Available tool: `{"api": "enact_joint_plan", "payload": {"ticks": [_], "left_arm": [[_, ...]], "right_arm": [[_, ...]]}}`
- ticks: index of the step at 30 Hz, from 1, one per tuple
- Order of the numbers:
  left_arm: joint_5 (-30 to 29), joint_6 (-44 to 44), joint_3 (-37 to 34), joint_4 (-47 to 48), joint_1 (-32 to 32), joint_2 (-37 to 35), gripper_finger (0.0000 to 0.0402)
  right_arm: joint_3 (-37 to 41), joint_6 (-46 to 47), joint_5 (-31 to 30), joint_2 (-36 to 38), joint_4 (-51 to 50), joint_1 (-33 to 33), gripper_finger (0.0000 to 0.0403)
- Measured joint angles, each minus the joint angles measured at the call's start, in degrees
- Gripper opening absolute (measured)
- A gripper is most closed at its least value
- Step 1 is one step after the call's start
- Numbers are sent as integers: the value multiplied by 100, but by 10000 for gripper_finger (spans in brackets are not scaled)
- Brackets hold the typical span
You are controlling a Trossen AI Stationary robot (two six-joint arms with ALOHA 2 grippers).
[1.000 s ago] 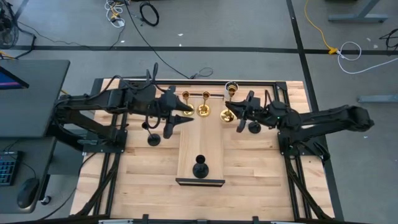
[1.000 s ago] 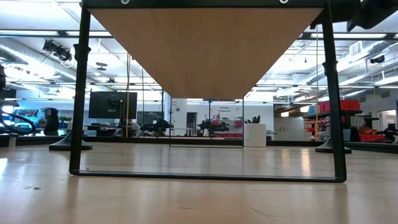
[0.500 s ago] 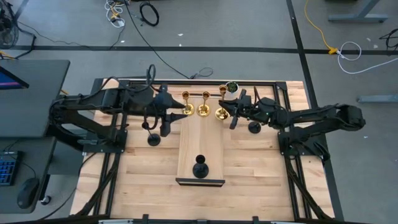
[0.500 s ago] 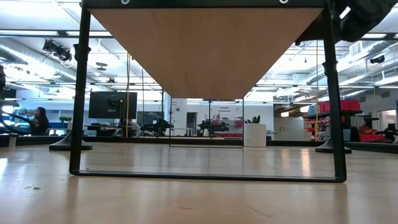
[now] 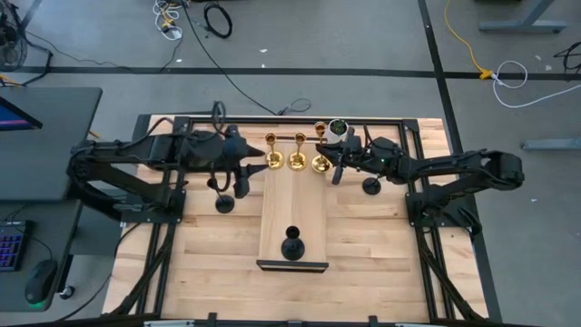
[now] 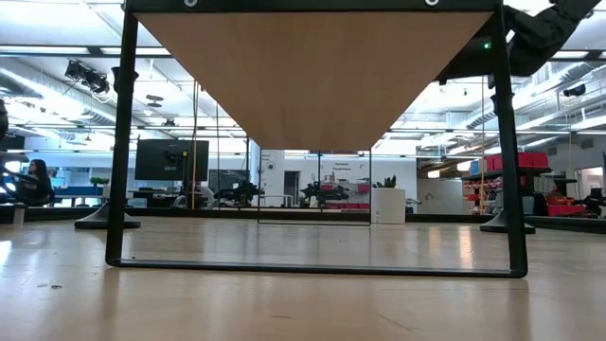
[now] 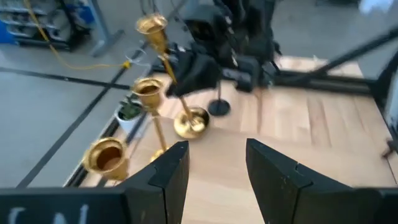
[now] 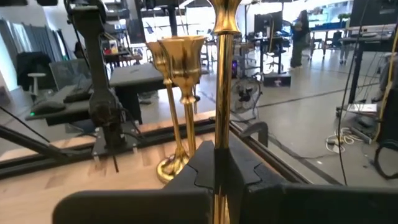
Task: Pick & Place candle stick holders
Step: Put the golden candle holder aligned with the golden candle holder on the shelf
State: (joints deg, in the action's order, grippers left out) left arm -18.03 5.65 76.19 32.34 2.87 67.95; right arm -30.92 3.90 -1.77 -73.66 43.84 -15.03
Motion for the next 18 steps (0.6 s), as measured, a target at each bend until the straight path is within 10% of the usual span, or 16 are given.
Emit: {"api": "enact_joint_plan", "payload": {"ticks": [18], "left_arm": [[-18, 575, -2487, -1440, 0, -1791, 161]], "right_arm": [[-9, -14, 300, -636, 695, -280, 4]]}}
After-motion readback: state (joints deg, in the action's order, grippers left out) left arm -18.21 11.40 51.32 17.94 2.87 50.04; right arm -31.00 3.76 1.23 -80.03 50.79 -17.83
